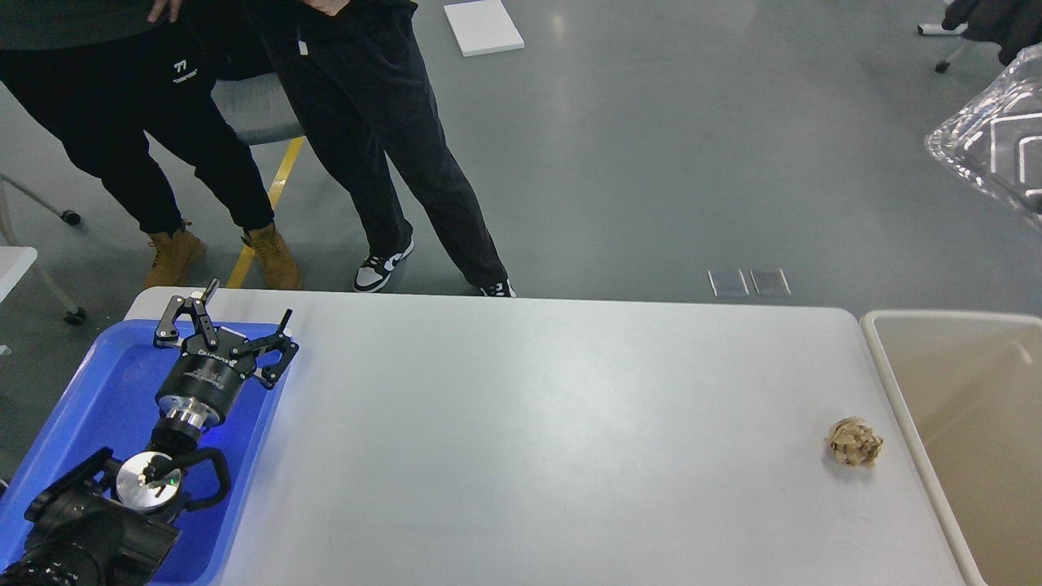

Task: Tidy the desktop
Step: 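Carry the foil tray toward the beige bin and release it inside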

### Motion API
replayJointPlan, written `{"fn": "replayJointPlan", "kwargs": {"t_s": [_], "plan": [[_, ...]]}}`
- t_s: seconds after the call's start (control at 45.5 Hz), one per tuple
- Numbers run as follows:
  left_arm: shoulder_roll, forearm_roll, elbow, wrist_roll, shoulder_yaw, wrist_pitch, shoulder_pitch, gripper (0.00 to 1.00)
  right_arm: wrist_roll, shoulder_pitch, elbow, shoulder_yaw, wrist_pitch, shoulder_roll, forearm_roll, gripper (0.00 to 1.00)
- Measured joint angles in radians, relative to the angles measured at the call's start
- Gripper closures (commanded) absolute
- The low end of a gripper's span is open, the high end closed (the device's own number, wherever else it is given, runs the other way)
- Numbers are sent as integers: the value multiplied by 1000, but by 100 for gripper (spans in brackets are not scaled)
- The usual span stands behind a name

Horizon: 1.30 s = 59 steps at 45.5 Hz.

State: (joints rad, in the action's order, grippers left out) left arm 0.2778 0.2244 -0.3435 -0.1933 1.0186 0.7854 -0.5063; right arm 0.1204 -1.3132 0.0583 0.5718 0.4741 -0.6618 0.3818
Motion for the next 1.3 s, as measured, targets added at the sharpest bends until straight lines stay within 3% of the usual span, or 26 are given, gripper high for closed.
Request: {"fn": "replayJointPlan", "kwargs": {"t_s": [0.308, 0.527, 0.769, 1.297], "plan": [[0, 0, 0, 0, 0, 0, 0, 0, 127, 265, -147, -335, -296, 107, -11, 100], [0, 0, 0, 0, 0, 0, 0, 0, 167, 385, -174, -455, -428, 166, -63, 100], [0, 1, 0, 0, 0, 0, 0, 0, 174, 495, -182, -503, -481, 214, -129, 100], [0, 1, 0, 0, 0, 0, 0, 0, 129, 633, -171, -519, -504, 287, -160, 100]]}}
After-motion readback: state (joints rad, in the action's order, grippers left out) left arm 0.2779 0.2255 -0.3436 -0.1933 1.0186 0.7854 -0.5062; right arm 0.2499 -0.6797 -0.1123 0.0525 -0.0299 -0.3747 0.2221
